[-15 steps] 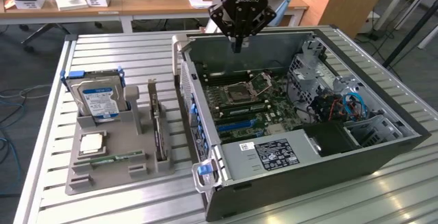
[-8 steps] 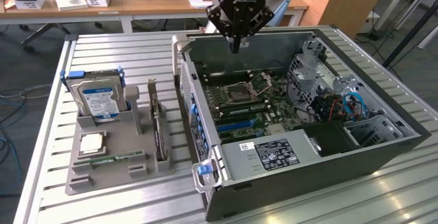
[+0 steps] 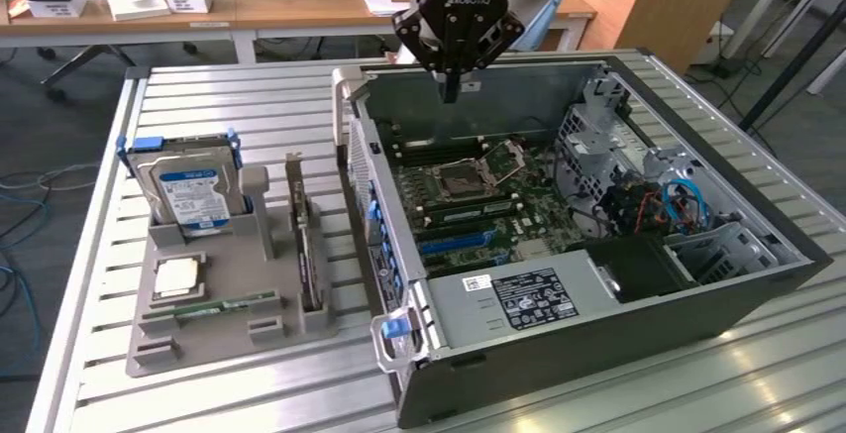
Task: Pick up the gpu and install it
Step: 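Reach for the gpu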
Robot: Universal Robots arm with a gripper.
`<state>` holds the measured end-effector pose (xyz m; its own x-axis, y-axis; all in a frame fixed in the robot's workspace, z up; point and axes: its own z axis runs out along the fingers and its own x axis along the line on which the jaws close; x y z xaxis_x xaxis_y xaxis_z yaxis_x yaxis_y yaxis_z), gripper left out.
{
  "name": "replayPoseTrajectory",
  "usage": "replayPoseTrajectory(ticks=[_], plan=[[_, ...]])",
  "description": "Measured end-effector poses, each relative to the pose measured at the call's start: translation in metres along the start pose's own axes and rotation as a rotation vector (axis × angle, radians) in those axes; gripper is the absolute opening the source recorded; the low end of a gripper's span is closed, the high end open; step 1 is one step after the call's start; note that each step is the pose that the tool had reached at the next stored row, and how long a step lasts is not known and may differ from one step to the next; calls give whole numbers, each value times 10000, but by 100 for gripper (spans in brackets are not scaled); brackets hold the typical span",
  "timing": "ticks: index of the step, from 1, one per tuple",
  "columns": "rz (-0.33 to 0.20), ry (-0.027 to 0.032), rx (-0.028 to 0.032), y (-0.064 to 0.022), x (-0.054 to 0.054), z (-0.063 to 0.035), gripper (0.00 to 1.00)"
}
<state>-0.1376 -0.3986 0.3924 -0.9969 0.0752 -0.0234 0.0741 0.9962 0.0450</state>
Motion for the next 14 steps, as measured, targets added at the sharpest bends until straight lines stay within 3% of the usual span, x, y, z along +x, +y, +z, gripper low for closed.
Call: replayPoseTrajectory(ticks=[14], plan=[[0,0,0,-6,137,7,10]])
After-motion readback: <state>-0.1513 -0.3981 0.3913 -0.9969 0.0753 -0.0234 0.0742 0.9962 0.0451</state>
